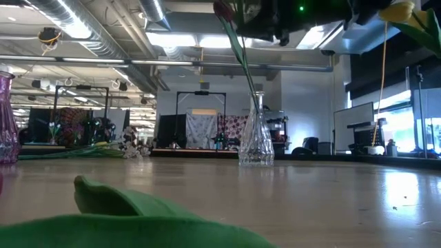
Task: Sort flowers into vase by color
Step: Put the top red tulip into the top transparent vase
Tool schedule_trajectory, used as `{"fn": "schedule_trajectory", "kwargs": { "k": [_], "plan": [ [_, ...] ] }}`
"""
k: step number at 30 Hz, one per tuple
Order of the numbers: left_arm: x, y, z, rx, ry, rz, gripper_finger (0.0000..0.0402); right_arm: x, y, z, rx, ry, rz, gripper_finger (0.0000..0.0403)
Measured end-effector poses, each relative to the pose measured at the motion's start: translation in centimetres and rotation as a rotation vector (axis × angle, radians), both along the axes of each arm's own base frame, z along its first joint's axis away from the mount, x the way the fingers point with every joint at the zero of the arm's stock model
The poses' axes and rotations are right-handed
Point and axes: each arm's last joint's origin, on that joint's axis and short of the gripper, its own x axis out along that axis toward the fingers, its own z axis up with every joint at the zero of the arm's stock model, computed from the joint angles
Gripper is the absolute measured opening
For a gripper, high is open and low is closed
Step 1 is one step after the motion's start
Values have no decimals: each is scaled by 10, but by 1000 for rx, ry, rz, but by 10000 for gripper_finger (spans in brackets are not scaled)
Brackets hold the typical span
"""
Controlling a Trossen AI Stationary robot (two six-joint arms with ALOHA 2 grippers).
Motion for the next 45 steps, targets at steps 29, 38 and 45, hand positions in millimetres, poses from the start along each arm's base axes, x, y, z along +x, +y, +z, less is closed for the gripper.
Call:
{"fn": "schedule_trajectory", "kwargs": {
  "k": [29,38,45],
  "plan": [
    [-17,4,1,-39,76,-74,127,-18,21,-15,154,265,69,142],
    [-17,4,0,-49,94,-93,127,-38,21,6,152,215,80,180],
    [-17,4,-1,-58,99,-104,127,-59,22,17,171,231,110,201]
  ]
}}
